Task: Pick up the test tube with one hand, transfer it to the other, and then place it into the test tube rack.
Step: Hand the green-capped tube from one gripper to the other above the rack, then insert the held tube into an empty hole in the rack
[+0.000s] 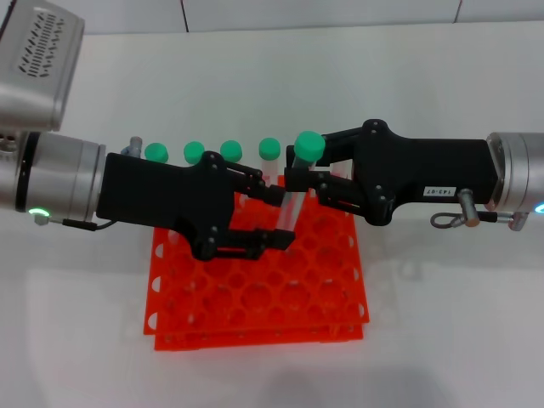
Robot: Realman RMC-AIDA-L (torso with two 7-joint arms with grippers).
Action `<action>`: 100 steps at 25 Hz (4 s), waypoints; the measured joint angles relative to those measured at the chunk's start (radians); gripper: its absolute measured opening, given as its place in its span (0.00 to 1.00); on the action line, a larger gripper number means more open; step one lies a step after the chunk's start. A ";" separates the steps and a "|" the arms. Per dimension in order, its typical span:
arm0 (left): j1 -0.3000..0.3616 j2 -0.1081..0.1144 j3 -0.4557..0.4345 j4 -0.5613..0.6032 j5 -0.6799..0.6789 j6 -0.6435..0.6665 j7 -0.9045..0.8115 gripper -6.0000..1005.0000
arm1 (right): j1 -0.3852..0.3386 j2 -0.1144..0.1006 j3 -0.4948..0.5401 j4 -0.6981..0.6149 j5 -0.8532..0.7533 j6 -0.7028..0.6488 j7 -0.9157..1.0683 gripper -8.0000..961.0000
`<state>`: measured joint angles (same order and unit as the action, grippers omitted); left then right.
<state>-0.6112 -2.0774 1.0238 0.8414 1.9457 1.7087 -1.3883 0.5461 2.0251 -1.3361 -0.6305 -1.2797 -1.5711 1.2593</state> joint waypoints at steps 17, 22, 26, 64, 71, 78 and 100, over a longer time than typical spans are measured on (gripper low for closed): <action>0.161 0.001 -0.185 0.175 -0.107 0.060 -0.004 0.88 | -0.034 -0.017 0.033 -0.014 -0.007 0.017 0.000 0.23; 0.269 -0.001 -0.252 0.244 -0.228 0.061 0.010 0.87 | -0.036 -0.024 0.039 -0.013 -0.009 0.019 0.000 0.24; 0.339 -0.004 -0.285 0.245 -0.299 0.048 0.045 0.87 | -0.036 -0.026 0.042 -0.015 -0.010 0.020 -0.003 0.24; 0.585 0.004 -0.462 -0.164 -0.495 -0.121 0.433 0.87 | -0.010 0.002 -0.253 -0.206 0.073 0.372 -0.031 0.26; 0.572 0.004 -0.466 -0.174 -0.478 -0.160 0.413 0.87 | -0.008 0.003 -0.308 -0.198 0.112 0.436 -0.061 0.27; 0.511 0.066 -0.462 -0.170 -0.300 -0.042 0.318 0.87 | -0.007 0.003 -0.343 -0.198 0.131 0.438 -0.060 0.27; 0.399 0.131 -0.460 -0.019 0.099 0.177 0.156 0.87 | 0.023 0.003 -0.483 -0.199 0.277 0.595 -0.126 0.29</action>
<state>-0.2123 -1.9459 0.5643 0.8220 2.0446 1.8854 -1.2319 0.5694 2.0279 -1.8191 -0.8296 -1.0031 -0.9762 1.1337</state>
